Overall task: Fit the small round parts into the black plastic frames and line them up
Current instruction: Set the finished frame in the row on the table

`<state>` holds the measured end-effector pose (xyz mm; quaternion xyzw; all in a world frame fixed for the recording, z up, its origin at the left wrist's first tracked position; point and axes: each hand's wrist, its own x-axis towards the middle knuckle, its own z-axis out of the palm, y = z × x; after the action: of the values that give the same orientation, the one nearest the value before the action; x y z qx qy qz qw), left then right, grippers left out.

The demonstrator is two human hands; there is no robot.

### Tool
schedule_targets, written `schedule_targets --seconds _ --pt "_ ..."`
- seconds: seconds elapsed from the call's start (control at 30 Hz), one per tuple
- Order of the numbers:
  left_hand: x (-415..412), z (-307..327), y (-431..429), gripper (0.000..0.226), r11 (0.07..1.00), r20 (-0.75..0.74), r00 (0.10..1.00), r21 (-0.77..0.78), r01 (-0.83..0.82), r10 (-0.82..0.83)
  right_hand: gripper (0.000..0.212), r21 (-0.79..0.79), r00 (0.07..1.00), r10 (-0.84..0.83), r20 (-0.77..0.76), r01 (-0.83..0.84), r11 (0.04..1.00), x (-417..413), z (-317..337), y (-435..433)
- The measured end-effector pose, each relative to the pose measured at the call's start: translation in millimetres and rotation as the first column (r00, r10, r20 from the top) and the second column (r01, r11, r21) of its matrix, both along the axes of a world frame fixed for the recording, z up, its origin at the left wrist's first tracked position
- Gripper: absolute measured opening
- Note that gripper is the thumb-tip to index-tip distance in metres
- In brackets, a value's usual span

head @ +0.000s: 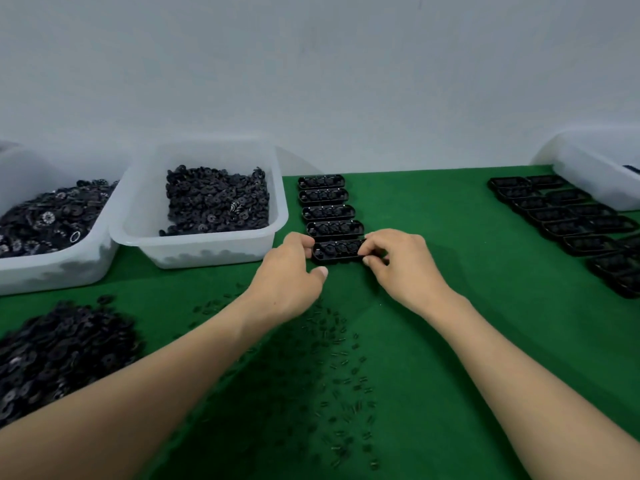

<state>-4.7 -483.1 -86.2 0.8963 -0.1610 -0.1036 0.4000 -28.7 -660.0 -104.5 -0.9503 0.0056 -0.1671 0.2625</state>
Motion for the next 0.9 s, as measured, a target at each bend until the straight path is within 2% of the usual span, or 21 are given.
schedule_targets --seconds 0.17,0.27,0.37,0.43,0.5,0.6,0.73,0.9 --pt "-4.8 7.0 3.8 0.047 1.0 0.019 1.0 0.027 0.015 -0.015 0.018 -0.014 0.999 -0.035 -0.038 0.035 0.999 -7.3 9.9 2.4" --pt "-23.6 19.3 21.6 0.037 0.999 0.123 0.992 0.003 0.034 -0.034 0.013 -0.106 0.999 -0.041 0.031 0.044 0.993 -25.3 27.1 18.1" --pt "-57.1 30.5 61.8 0.026 0.997 0.314 0.949 -0.054 0.06 -0.04 0.004 -0.121 0.972 0.202 0.117 -0.188 0.975 -58.8 48.8 66.2" --pt "-84.9 34.6 102.4 0.022 0.996 0.397 0.914 -0.008 0.091 -0.08 0.006 -0.126 0.916 0.397 0.056 -0.388 0.913 -83.9 56.2 106.3" --pt "-114.7 35.0 149.2 0.018 0.992 0.417 0.902 0.087 0.086 -0.115 0.011 -0.128 0.834 0.551 -0.044 -0.551 0.824 -103.4 57.0 143.1" --pt "-157.0 31.5 217.3 0.013 0.994 0.381 0.924 0.094 -0.058 0.018 0.017 -0.097 0.698 0.694 -0.177 -0.714 0.693 -116.4 55.3 191.4" --pt "-202.3 20.0 288.7 0.016 0.951 0.357 0.892 0.029 -0.308 0.278 0.019 -0.052 0.564 0.789 -0.243 -0.82 0.57 -112.8 52.3 256.8" --pt "-232.5 8.1 356.5 0.024 0.847 0.363 0.782 -0.041 -0.529 0.506 0.015 -0.031 0.508 0.834 -0.216 -0.857 0.514 -102.6 50.3 350.0"
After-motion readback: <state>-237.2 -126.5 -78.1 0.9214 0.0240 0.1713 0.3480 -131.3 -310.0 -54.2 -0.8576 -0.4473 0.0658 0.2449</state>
